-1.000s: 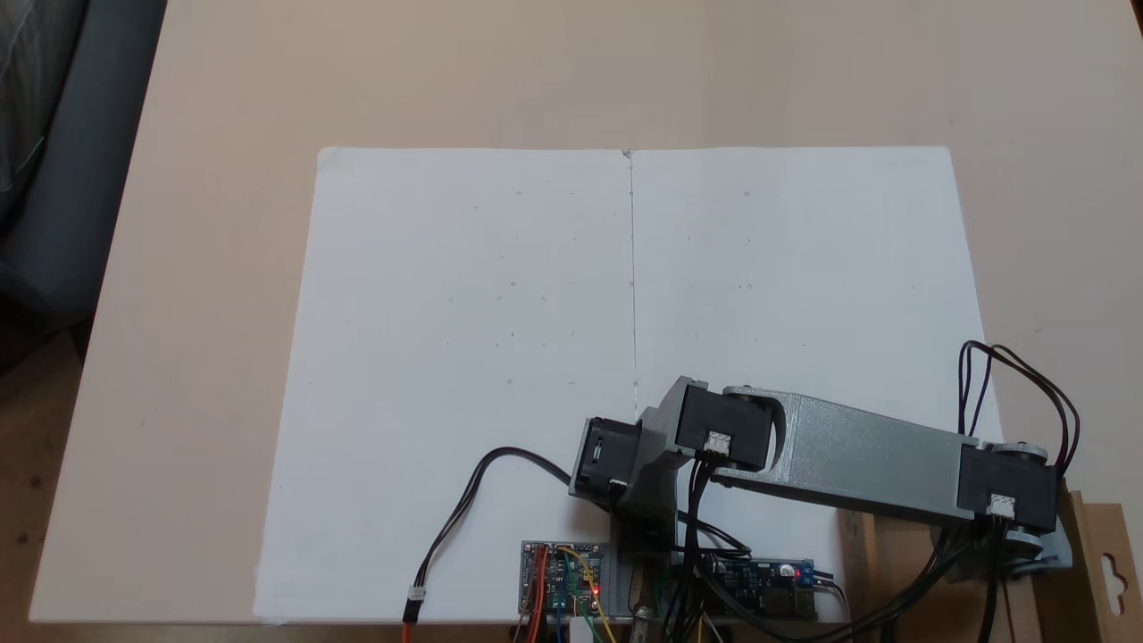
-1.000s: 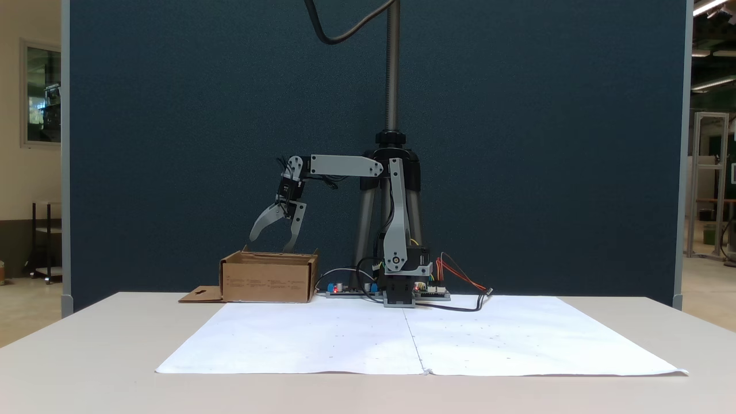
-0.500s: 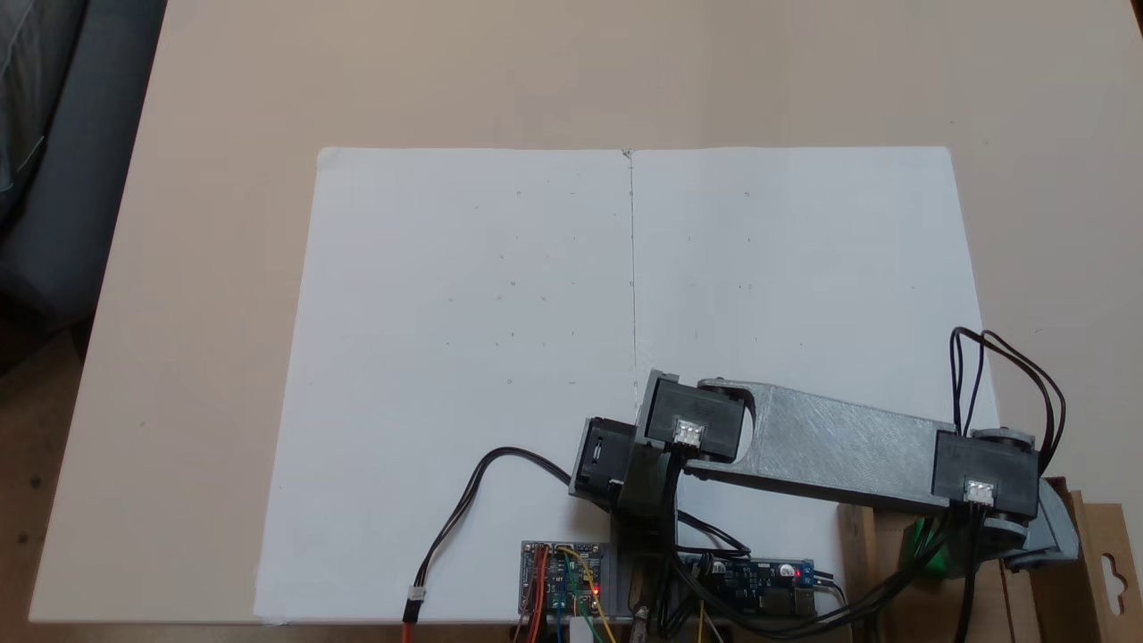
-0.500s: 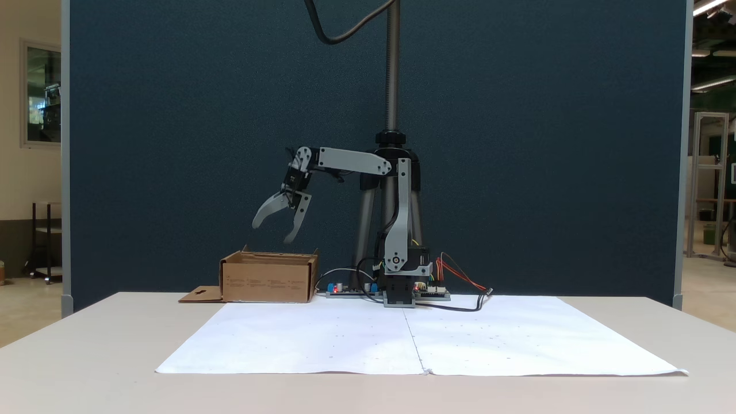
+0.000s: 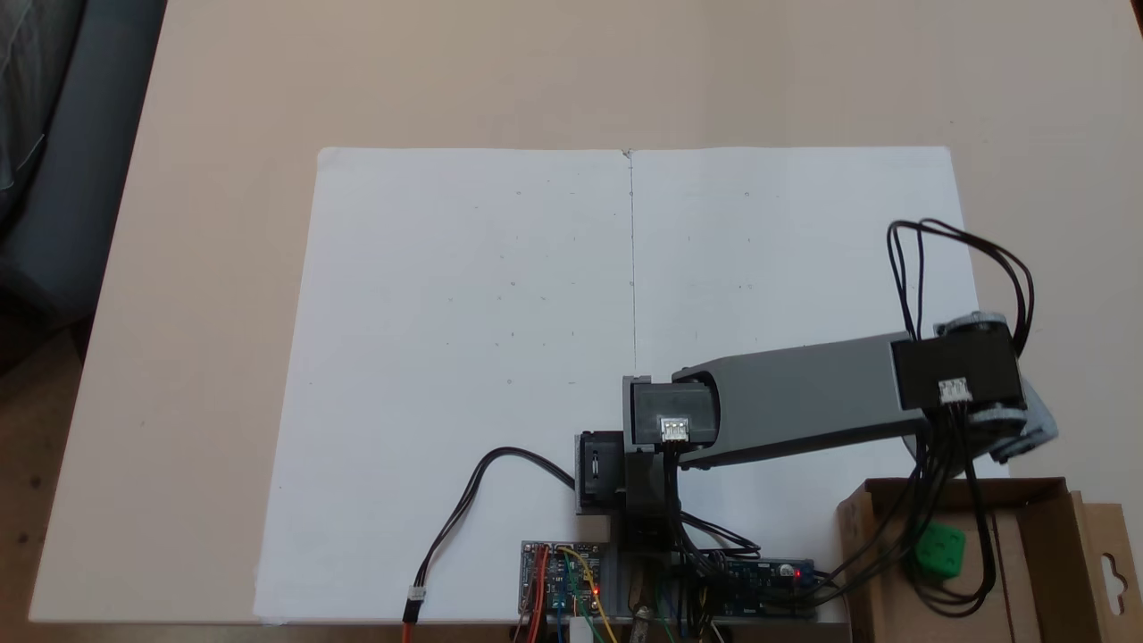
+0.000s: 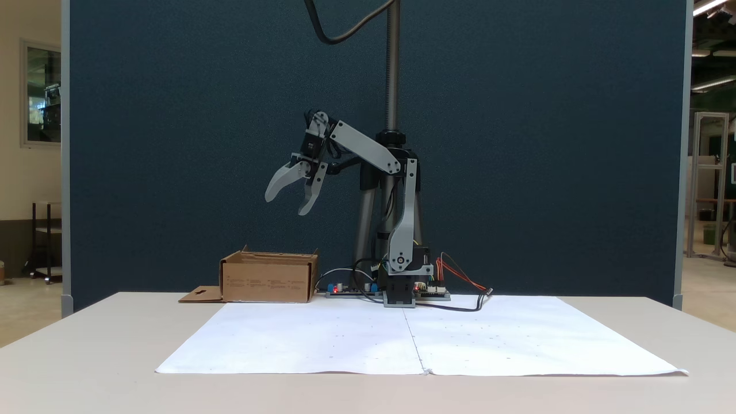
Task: Grasp a green dice and put it in the bin.
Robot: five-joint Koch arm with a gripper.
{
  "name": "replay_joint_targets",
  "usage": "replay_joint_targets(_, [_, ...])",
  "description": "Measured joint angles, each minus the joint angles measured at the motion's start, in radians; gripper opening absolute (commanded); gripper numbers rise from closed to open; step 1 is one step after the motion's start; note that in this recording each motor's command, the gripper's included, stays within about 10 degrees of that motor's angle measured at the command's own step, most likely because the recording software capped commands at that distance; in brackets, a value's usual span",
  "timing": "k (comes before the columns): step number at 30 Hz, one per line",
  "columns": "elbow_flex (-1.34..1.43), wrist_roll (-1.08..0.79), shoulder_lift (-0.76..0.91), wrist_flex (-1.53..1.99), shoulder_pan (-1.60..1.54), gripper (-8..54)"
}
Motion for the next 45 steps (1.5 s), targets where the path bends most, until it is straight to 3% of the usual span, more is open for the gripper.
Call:
replay_joint_targets(24, [-0.003,0.344,-0.031,-0.014,-1.137,43.6])
replay_joint_targets(33, [0.02,0.379,-0.048,-0.175,-1.374,43.8])
replay_joint_targets(45, [0.644,0.377,0.081,-0.687,-1.434,43.6])
